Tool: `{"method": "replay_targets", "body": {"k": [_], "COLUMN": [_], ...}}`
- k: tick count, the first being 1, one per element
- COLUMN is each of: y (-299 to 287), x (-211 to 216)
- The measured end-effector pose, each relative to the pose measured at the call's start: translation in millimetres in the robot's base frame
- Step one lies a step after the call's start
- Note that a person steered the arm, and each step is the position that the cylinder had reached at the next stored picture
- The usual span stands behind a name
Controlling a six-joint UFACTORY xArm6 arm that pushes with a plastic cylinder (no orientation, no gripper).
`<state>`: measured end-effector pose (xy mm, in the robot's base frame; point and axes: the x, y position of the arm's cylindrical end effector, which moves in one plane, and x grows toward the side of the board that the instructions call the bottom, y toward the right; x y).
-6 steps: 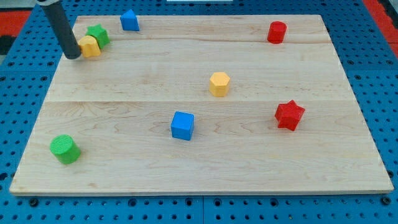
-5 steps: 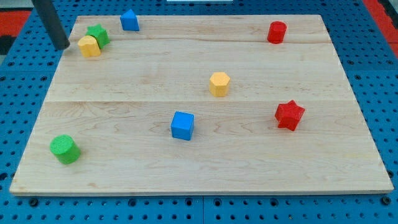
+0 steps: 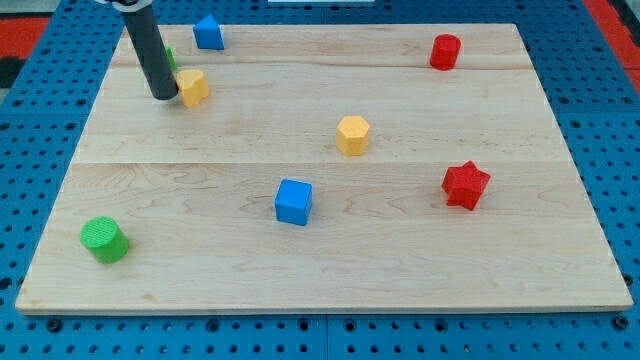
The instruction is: Push the yellow heart to the bottom of the blue triangle
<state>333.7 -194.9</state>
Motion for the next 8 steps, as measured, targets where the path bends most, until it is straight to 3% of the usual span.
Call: {"method": "replay_targets", "body": {"k": [3, 5, 8], "y": [35.3, 25.3, 30.0], "x": [28.3, -31.9, -65.3]}}
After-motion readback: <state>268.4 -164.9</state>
